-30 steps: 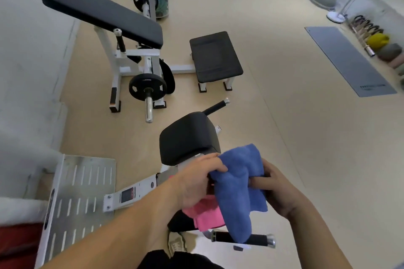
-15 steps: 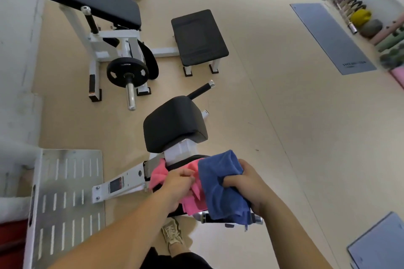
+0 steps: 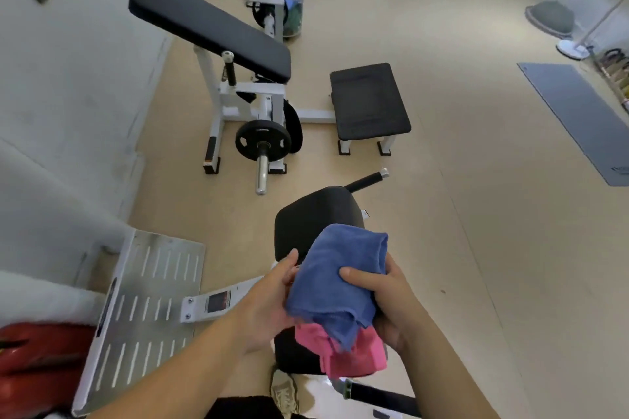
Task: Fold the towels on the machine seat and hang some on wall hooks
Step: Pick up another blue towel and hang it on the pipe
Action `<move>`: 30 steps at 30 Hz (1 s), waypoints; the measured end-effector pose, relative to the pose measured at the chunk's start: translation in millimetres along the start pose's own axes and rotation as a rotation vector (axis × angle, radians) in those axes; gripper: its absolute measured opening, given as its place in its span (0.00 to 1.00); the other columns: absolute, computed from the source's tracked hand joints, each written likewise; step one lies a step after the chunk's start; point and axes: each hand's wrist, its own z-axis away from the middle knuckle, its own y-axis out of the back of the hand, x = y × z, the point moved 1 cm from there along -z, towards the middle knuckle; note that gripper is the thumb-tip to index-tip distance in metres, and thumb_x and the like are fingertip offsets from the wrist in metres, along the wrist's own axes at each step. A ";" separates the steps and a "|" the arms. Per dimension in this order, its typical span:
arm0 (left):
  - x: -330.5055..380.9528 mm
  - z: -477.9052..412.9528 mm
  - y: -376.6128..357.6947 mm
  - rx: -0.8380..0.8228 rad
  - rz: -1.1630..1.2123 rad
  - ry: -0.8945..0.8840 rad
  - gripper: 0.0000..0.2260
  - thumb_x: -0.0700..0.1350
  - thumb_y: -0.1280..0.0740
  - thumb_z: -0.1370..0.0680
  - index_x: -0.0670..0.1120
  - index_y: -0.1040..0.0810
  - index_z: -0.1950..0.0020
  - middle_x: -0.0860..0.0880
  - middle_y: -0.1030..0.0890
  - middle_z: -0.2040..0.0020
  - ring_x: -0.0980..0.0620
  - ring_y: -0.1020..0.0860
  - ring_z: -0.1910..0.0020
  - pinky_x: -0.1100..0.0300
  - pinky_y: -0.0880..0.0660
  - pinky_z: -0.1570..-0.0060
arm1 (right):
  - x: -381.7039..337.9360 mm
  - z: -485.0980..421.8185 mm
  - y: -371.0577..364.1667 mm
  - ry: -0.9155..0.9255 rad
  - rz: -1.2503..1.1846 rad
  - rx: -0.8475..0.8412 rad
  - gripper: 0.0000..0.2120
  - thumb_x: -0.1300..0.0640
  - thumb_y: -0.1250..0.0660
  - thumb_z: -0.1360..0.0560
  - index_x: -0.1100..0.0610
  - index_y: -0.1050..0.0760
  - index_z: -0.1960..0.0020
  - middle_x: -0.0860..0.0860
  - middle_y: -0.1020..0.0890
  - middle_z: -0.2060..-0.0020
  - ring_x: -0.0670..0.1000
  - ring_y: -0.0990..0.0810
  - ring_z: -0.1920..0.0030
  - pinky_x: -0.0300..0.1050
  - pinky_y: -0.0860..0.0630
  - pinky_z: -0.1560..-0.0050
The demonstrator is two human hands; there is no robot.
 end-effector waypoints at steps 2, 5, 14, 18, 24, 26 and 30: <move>19.4 20.1 30.9 0.015 -0.040 -0.115 0.19 0.50 0.27 0.24 0.43 0.19 0.36 0.38 0.16 0.38 0.38 0.18 0.38 0.40 0.23 0.36 | -4.8 -17.7 -29.3 0.009 0.038 -0.051 0.29 0.69 0.22 0.30 0.54 0.25 0.32 0.60 0.16 0.39 0.65 0.15 0.41 0.68 0.20 0.39; 50.0 53.5 79.5 0.144 -0.027 -0.292 0.24 0.40 0.25 0.31 0.43 0.20 0.35 0.37 0.18 0.37 0.36 0.18 0.38 0.40 0.21 0.40 | -8.3 -44.8 -79.8 0.005 0.295 -0.126 0.31 0.69 0.19 0.34 0.55 0.23 0.35 0.56 0.15 0.41 0.58 0.13 0.44 0.57 0.16 0.47; 128.5 190.9 206.5 0.424 -0.369 -0.576 0.24 0.38 0.36 0.35 0.51 0.15 0.43 0.43 0.14 0.49 0.50 0.18 0.53 0.53 0.21 0.52 | -30.5 -78.1 -309.9 0.329 1.042 -0.595 0.43 0.61 0.23 0.32 0.38 0.34 0.24 0.36 0.28 0.29 0.40 0.30 0.29 0.44 0.31 0.31; 163.8 251.4 253.4 0.619 -0.446 -0.681 0.21 0.34 0.37 0.33 0.50 0.14 0.47 0.46 0.13 0.58 0.53 0.18 0.61 0.61 0.22 0.63 | -47.8 -66.0 -411.1 0.378 1.197 -0.865 0.28 0.65 0.26 0.30 0.44 0.22 0.34 0.41 0.18 0.38 0.42 0.20 0.37 0.44 0.21 0.38; 228.0 307.1 290.7 0.888 -0.438 -0.858 0.18 0.32 0.34 0.29 0.52 0.15 0.49 0.54 0.12 0.55 0.58 0.15 0.54 0.60 0.16 0.51 | -81.6 -64.8 -510.2 0.460 1.229 -0.937 0.11 0.58 0.24 0.31 0.54 0.19 0.50 0.51 0.16 0.56 0.49 0.19 0.57 0.43 0.23 0.56; 254.4 313.5 301.2 0.948 -0.427 -0.881 0.16 0.34 0.33 0.28 0.54 0.16 0.50 0.56 0.13 0.56 0.59 0.15 0.55 0.61 0.16 0.52 | -101.0 -73.3 -536.9 0.466 1.219 -0.914 0.12 0.56 0.27 0.34 0.54 0.20 0.51 0.51 0.18 0.59 0.48 0.21 0.59 0.43 0.26 0.59; 310.0 318.1 319.6 1.011 -0.362 -0.904 0.14 0.35 0.34 0.25 0.54 0.17 0.51 0.56 0.14 0.57 0.55 0.16 0.56 0.63 0.19 0.62 | -140.3 -100.3 -591.0 0.455 1.222 -0.883 0.15 0.55 0.29 0.36 0.52 0.20 0.50 0.51 0.19 0.61 0.50 0.22 0.59 0.47 0.26 0.56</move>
